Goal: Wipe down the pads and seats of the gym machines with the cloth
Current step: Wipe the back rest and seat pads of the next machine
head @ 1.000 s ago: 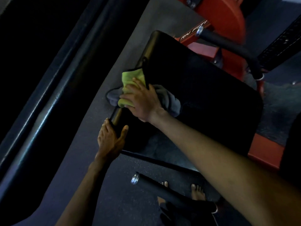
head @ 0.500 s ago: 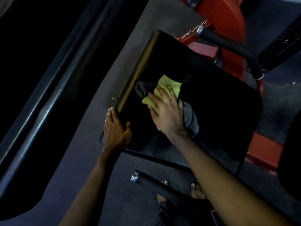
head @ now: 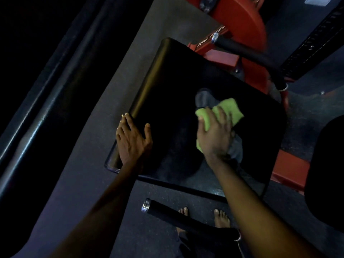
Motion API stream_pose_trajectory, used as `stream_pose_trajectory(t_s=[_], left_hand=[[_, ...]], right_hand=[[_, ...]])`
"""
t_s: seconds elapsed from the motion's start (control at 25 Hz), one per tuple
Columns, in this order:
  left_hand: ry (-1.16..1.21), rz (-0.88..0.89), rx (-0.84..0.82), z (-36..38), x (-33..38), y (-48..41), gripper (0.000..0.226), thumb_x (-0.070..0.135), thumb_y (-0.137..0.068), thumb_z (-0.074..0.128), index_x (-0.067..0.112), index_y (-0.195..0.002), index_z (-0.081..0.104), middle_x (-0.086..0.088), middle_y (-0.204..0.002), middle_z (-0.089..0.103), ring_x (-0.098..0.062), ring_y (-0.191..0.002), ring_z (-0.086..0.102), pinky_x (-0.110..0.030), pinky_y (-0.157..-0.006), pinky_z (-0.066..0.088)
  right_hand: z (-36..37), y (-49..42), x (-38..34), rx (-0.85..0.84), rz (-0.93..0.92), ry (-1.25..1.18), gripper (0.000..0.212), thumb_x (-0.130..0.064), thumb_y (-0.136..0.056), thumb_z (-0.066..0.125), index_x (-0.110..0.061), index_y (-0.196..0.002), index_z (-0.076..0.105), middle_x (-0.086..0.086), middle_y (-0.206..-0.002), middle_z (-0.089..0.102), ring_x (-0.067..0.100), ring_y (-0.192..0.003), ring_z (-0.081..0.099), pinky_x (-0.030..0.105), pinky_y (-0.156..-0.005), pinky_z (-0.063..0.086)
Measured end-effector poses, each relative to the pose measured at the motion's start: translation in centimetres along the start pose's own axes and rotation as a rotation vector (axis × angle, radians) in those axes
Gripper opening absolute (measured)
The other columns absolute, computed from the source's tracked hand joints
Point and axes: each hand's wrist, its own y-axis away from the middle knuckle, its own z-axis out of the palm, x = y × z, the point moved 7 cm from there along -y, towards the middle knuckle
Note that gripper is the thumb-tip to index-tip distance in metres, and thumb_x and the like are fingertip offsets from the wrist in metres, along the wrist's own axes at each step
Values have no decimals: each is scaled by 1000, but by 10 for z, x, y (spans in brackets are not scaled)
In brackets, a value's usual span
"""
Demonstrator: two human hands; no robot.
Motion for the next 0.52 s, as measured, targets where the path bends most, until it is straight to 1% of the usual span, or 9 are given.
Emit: stream_pose_trajectory(t_s=[0.08, 0.12, 0.16, 0.2, 0.28, 0.4, 0.48, 0.52], left_hand=[[-11, -4, 14, 0, -2, 0, 80, 59, -101, 30, 6, -158, 11, -20, -161, 23, -34, -147, 26, -47, -122, 20], [-17, -9, 16, 0, -4, 0, 80, 59, -101, 30, 6, -158, 12, -21, -160, 24, -35, -146, 26, -47, -122, 21], [-20, -11, 13, 0, -4, 0, 80, 59, -101, 30, 7, -158, 12, -21, -160, 25, -35, -146, 27, -48, -121, 22], [-18, -9, 10, 0, -3, 0, 80, 59, -101, 31, 7, -158, 12, -21, -160, 25, -36, -145, 28, -48, -121, 23], [-16, -8, 14, 1, -3, 0, 79, 59, -101, 31, 7, -158, 12, -21, -160, 25, -36, -145, 28, -48, -121, 23], [-10, -11, 3, 2, -5, -1, 79, 57, -101, 36, 7, -158, 13, -21, -159, 26, -37, -145, 28, -49, -119, 22], [20, -41, -7, 3, -5, -6, 78, 53, -100, 42, 5, -156, 17, -22, -158, 27, -38, -144, 28, -52, -118, 23], [38, -67, -10, 4, -4, -11, 77, 51, -99, 45, 4, -155, 19, -22, -156, 29, -40, -143, 29, -53, -117, 23]], right_hand=[[13, 15, -45, -68, -277, 67, 47, -50, -96, 53, -35, -141, 58, -1, -155, 46, 31, -148, 34, 54, -100, 42], [20, 23, -57, -114, -384, 84, 47, -51, -96, 53, -37, -142, 56, -3, -156, 45, 29, -150, 30, 53, -102, 42], [22, 23, -59, -156, -436, 82, 48, -52, -97, 53, -38, -143, 55, -5, -156, 44, 27, -151, 27, 53, -103, 40], [20, 16, -50, -174, -436, 69, 49, -52, -97, 53, -40, -144, 53, -6, -157, 43, 25, -152, 27, 52, -105, 39], [11, -6, -8, -129, -335, 35, 49, -50, -96, 53, -40, -144, 54, -3, -153, 48, 27, -147, 34, 49, -106, 39], [-15, -37, 76, -10, -161, -92, 35, -41, -99, 49, -32, -129, 65, 4, -138, 59, 33, -132, 50, 50, -110, 40], [-23, -42, 112, 34, 5, -35, 35, -44, -101, 48, -28, -127, 65, 6, -137, 60, 35, -131, 50, 50, -110, 39], [-22, -40, 118, 44, 90, -5, 39, -46, -101, 49, -25, -129, 64, 7, -140, 59, 35, -133, 49, 51, -110, 39]])
